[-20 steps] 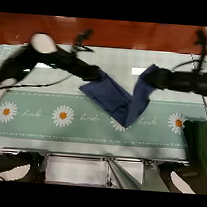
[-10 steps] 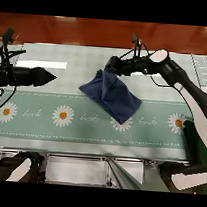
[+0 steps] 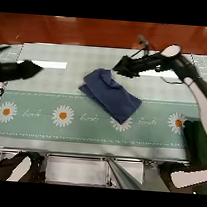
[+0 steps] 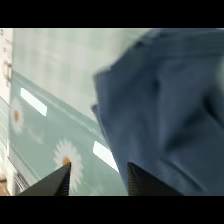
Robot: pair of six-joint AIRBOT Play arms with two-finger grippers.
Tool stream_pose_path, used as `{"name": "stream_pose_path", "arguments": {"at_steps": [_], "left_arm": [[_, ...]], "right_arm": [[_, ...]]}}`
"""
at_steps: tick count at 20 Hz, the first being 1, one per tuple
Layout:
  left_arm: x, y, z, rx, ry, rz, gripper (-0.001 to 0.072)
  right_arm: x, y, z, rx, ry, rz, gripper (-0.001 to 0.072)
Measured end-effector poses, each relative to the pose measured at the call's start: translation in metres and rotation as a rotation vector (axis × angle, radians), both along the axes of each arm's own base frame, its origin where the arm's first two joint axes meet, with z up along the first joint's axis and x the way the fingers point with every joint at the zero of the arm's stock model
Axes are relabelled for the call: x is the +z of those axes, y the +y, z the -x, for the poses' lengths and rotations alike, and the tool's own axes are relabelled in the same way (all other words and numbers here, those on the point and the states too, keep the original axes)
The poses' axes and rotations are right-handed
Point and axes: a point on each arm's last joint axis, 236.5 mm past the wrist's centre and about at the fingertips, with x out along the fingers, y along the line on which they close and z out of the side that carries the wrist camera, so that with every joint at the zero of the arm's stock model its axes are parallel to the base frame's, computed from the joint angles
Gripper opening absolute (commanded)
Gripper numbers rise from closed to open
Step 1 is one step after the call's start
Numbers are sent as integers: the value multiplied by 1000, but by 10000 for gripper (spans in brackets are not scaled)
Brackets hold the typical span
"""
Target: Fold the shirts.
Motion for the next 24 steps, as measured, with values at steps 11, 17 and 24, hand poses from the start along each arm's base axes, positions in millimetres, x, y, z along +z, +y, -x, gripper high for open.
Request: {"name": "stream_pose_path", "arguments": {"at_steps": [11,17,24], "left_arm": [[10,-19,44,-40,-14,60,20],[-55,-73,64,-150,109,105,20],[-77,-84,60,-153,145,116,20]], "right_arm": [[-75,-182,143,-460,167,277,419],[-138,-102,153,-443,314,113,418],[-145,-17,109,-337,322,-7,31]]}}
